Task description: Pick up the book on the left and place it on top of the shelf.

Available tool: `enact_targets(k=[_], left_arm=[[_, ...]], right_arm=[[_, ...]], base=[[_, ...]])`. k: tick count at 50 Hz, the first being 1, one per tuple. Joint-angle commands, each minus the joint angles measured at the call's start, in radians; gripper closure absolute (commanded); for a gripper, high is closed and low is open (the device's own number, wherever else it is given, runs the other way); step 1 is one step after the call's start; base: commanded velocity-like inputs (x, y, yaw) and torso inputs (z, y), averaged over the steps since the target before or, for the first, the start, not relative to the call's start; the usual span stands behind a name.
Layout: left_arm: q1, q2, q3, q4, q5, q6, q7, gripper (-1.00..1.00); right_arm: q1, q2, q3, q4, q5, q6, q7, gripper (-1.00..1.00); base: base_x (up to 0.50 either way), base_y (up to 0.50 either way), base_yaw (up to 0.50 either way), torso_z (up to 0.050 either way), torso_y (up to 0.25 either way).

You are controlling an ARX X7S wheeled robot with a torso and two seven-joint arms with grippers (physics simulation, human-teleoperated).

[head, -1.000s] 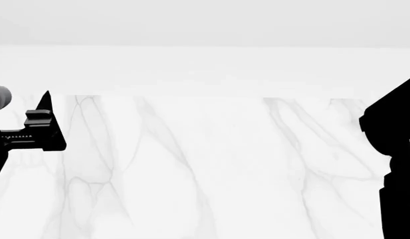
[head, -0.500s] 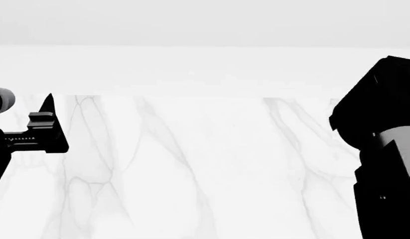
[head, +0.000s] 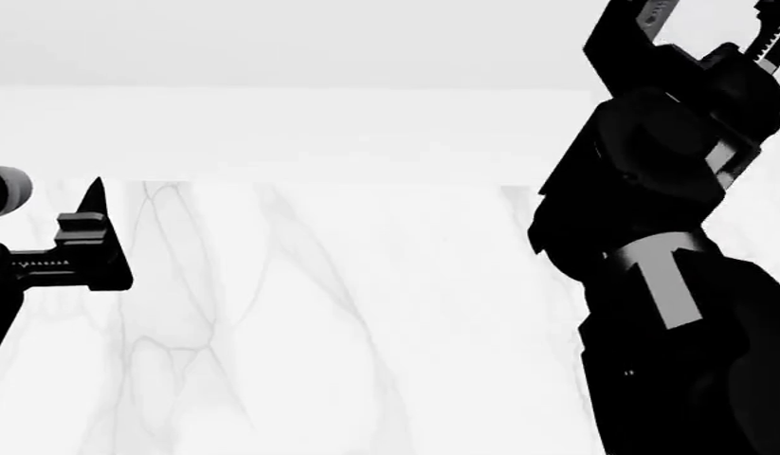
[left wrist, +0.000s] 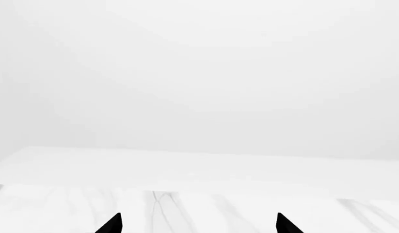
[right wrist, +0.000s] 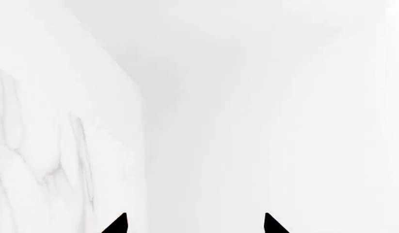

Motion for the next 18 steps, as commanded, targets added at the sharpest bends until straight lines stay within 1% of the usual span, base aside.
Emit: enact_targets(k=[1,2,3,4,6,9,11,15,18], left_arm=[[-0.012,0.001,0.009,-0.003,0.0,-0.001,-0.005,-1.0],[-0.012,0.001,0.007,-0.002,-0.002,-0.002,-0.006,-1.0],[-0.011,0.001,0.008,-0.001,-0.003,-0.002,-0.006,-1.0],[-0.009,0.001,0.009,0.001,-0.003,-0.001,-0.006,-1.0],[-0.007,-0.001,0.012,-0.001,0.0,0.002,-0.006,-1.0],[-0.007,0.0,0.01,-0.003,-0.002,0.003,-0.007,-1.0],[-0.007,0.0,0.014,-0.007,0.001,0.008,-0.007,-1.0],[-0.004,0.0,0.016,-0.006,0.001,0.012,-0.007,-1.0],[-0.003,-0.001,0.016,-0.008,0.001,0.015,-0.007,-1.0]], right_arm=[[-0.118,0.047,0.175,-0.254,0.153,-0.304,0.005,-1.0],[-0.168,0.105,0.217,-0.404,0.202,-0.26,0.013,-1.0],[-0.201,0.137,0.243,-0.54,0.234,-0.236,0.02,-1.0],[-0.272,0.188,0.304,-0.69,0.315,-0.223,0.011,-1.0],[-0.326,0.227,0.34,-0.816,0.356,-0.219,0.031,-1.0],[-0.439,0.282,0.468,-1.015,0.496,-0.218,0.069,-1.0],[-0.483,0.298,0.521,-1.069,0.566,-0.209,0.067,-1.0],[-0.572,0.334,0.571,-1.147,0.615,-0.249,0.083,-1.0],[-0.612,0.351,0.606,-1.189,0.665,-0.249,0.084,-1.0]], base=[[0.0,0.0,0.0,0.0,0.0],[0.0,0.0,0.0,0.0,0.0],[0.0,0.0,0.0,0.0,0.0],[0.0,0.0,0.0,0.0,0.0],[0.0,0.0,0.0,0.0,0.0],[0.0,0.0,0.0,0.0,0.0],[0.0,0.0,0.0,0.0,0.0],[0.0,0.0,0.0,0.0,0.0],[0.0,0.0,0.0,0.0,0.0]])
